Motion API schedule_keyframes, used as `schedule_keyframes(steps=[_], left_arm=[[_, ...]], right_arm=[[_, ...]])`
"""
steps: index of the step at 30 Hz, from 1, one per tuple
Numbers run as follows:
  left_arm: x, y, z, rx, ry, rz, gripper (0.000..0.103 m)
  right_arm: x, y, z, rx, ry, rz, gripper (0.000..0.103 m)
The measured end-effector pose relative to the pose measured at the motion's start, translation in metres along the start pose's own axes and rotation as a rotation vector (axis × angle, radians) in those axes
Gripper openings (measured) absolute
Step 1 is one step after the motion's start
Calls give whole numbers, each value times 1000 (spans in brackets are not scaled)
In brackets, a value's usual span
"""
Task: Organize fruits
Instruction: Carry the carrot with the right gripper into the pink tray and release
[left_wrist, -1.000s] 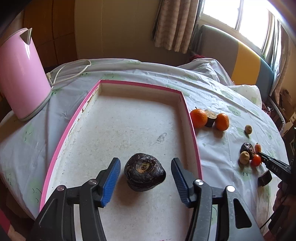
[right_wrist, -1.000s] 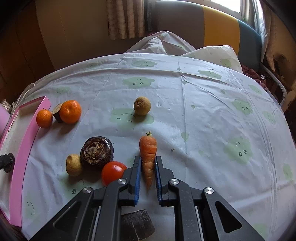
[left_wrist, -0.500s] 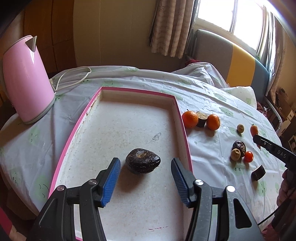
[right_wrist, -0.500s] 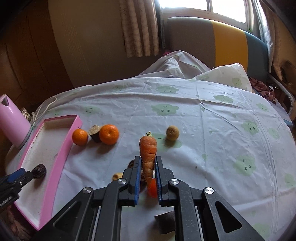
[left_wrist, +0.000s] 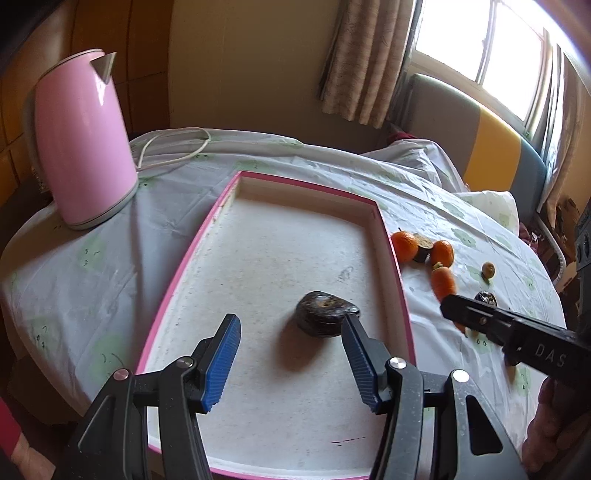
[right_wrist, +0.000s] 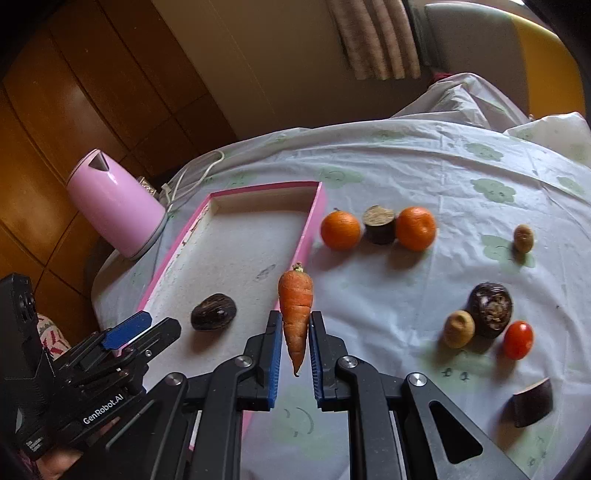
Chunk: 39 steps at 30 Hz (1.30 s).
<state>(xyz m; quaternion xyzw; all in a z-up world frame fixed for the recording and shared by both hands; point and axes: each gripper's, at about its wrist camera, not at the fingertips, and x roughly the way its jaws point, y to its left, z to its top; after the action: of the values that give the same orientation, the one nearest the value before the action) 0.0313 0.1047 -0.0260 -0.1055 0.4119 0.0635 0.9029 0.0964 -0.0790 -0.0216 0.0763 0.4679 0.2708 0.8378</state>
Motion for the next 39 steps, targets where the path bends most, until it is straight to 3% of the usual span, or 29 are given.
schedule_keyframes(steps=[7, 14, 21, 24, 28, 39], left_arm=[[-3, 23, -1, -47, -2, 27, 58], [-1, 14, -2, -16, 3, 13, 58], [0, -1, -3, 20, 5, -9, 58], [-1, -7, -4, 36, 6, -21, 58], [-2, -15, -5, 63, 9, -32, 58], [0, -38, -4, 110, 16, -73, 58]], right_arm=[[28, 35, -2, -57, 59, 28, 15], [34, 41, -12, -77, 77, 13, 16], [16, 32, -18, -75, 29, -22, 20], [7, 27, -21, -76, -2, -57, 31], [-5, 18, -24, -71, -29, -103, 37], [-27, -27, -35, 15, -68, -214, 39]])
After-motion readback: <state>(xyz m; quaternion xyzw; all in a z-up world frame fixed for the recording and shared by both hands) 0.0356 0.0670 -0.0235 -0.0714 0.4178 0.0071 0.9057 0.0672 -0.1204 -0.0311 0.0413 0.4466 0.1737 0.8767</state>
